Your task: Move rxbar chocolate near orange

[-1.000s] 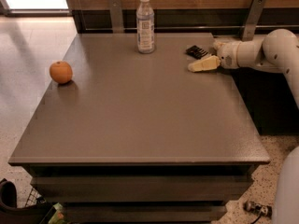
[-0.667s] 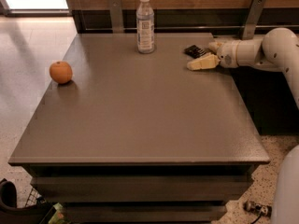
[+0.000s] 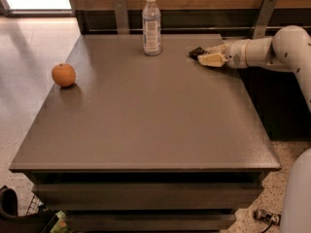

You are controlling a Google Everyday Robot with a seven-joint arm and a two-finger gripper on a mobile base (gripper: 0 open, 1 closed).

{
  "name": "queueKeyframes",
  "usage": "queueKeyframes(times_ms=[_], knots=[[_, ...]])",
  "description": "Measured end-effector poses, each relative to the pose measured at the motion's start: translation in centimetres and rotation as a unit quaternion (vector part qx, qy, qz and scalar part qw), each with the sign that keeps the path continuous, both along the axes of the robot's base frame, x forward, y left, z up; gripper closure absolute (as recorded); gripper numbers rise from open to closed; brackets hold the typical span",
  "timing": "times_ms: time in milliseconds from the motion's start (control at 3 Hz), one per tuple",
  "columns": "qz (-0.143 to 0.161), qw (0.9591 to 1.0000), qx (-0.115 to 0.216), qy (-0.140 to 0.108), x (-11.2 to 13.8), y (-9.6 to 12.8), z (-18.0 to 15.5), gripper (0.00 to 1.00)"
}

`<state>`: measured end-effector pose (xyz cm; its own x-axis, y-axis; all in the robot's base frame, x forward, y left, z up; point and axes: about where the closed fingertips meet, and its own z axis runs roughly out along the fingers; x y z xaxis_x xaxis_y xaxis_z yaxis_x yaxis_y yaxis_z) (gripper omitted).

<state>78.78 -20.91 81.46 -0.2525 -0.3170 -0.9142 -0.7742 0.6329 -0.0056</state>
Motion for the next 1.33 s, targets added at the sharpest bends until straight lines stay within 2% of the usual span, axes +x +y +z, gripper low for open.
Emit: queueKeyframes(times_ms=[1333], knots=[[0.000, 1.0000, 0.000, 0.000, 0.00, 0.01, 0.02, 1.00]])
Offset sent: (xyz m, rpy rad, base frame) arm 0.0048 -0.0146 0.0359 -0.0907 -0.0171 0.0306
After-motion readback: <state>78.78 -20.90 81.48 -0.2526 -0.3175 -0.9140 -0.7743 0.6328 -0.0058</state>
